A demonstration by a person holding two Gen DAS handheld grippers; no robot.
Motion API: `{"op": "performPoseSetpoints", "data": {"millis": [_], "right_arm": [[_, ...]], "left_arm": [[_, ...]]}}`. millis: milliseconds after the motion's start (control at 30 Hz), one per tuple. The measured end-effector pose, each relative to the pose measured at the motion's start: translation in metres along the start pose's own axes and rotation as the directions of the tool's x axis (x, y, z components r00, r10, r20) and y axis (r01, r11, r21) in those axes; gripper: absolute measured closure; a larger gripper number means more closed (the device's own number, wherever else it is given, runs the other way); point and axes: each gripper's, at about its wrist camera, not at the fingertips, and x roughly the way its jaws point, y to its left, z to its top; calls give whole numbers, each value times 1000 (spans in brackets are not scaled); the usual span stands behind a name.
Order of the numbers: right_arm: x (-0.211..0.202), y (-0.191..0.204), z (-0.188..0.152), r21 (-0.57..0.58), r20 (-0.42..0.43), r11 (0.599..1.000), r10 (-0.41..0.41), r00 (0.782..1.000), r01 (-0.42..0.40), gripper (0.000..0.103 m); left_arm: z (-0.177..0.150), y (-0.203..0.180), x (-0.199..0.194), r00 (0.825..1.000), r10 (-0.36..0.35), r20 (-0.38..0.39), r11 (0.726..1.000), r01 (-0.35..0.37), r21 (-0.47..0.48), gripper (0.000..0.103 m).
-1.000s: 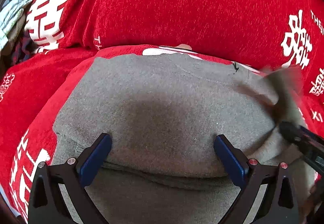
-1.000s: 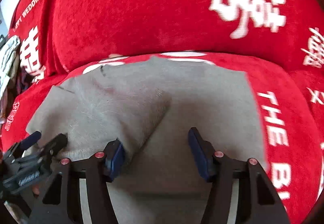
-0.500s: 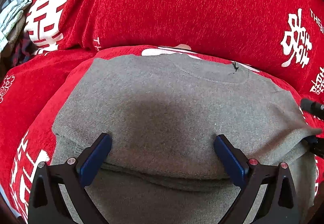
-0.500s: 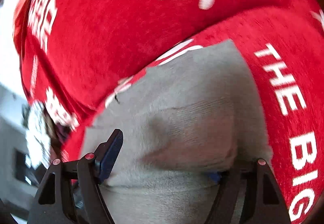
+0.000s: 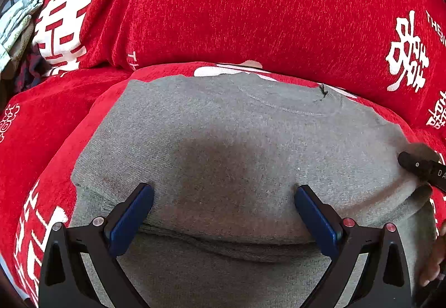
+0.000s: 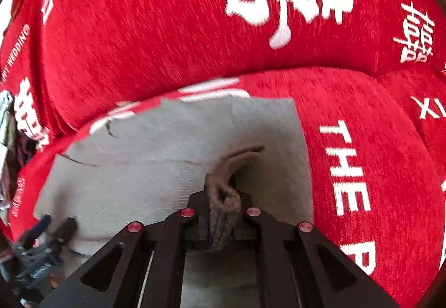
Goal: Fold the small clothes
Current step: 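Pinch the folded sleeve edge with the right gripper and straighten it, then open the right gripper and release the sleeve edge, then move both open grippers over the sweater hem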
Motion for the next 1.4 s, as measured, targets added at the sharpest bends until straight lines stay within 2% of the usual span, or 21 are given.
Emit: {"op": "performPoseSetpoints", "data": {"millis": [33, 67, 133, 167, 200, 267, 300, 333, 400, 467, 533, 600, 667, 700, 833, 933, 1000, 1100, 1133, 1167, 1400], "right_arm": [[-3, -5, -1, 21, 6, 1000, 18, 1000, -18, 86], [-7, -11, -1, 48, 16, 999, 15, 1000, -16, 83], [-19, -16, -1, 65, 39, 996, -63, 997, 60, 70], [-29, -17, -2, 64, 61, 992, -113, 992, 109, 68], [-37, -15, -2, 60, 80, 991, -126, 989, 121, 66], [-58, -2, -5, 11, 131, 993, -115, 985, 114, 51], [-65, 7, -7, -23, 152, 993, -109, 982, 113, 39], [-70, 18, -9, -65, 169, 992, -98, 981, 110, 32], [-61, 47, -12, -170, 143, 983, -50, 988, 74, 32], [-44, 61, -14, -208, 76, 976, -43, 996, 58, 32], [-24, 64, -18, -210, 5, 976, -58, 998, 58, 32], [-6, 56, -20, -194, -41, 976, -108, 993, 98, 32], [-10, 49, -20, -192, 6, 973, -132, 991, 131, 32], [-11, 44, -19, -181, 4, 971, -160, 987, 158, 33], [-28, 47, -20, -159, 28, 971, -176, 984, 179, 32], [-47, 68, -35, -213, 53, 971, -102, 993, 111, 32], [-47, 80, -50, -250, 28, 965, -73, 997, 78, 32], [-32, 83, -76, -272, -44, 958, -110, 993, 94, 32], [-37, 83, -85, -287, 14, 952, -107, 994, 107, 30], [-41, 84, -91, -296, 37, 948, -113, 993, 119, 28], [-60, 81, -112, -310, 61, 944, -98, 993, 112, 26]], "left_arm": [[0, 0, 0, 1000, 0, 0, 1000, 0, 0, 2], [0, 0, 0, 1000, 0, 0, 1000, 0, 0, 2], [1, 0, 0, 1000, 2, -5, 1000, -2, 1, 2], [1, 0, 0, 1000, 5, -10, 1000, -5, 3, 2], [3, -1, -1, 1000, 14, -23, 1000, -14, 11, 2], [8, -6, -7, 999, 10, -46, 1000, -9, 28, 2], [9, -7, -10, 999, -2, -38, 1000, 3, 27, 2], [10, -10, -15, 1000, -15, -18, 999, 15, 28, 2], [13, -20, -17, 1000, -14, -12, 998, 15, 66, 2], [14, -28, -11, 999, -9, -40, 994, 13, 110, 2], [15, -32, 2, 996, 19, -83, 989, -7, 144, 1], [15, -27, 9, 994, -11, -105, 991, 25, 135, 1], [17, -21, 8, 994, -23, -109, 992, 37, 124, 1], [16, -18, 6, 994, -23, -106, 991, 37, 129, 1], [11, -7, -4, 995, -23, -98, 993, 35, 117, 1], [4, -4, -13, 996, -30, -85, 991, 40, 128, 1], [-3, -3, -19, 997, -31, -72, 988, 42, 147, 1], [-22, 3, -22, 992, -45, -116, 982, 66, 179, 1], [-28, 5, -24, 992, -49, -116, 980, 70, 186, 1], [-33, 9, -29, 994, -60, -88, 979, 76, 188, 1], [-66, 27, -55, 996, -85, -37, 976, 91, 198, 1]]}}
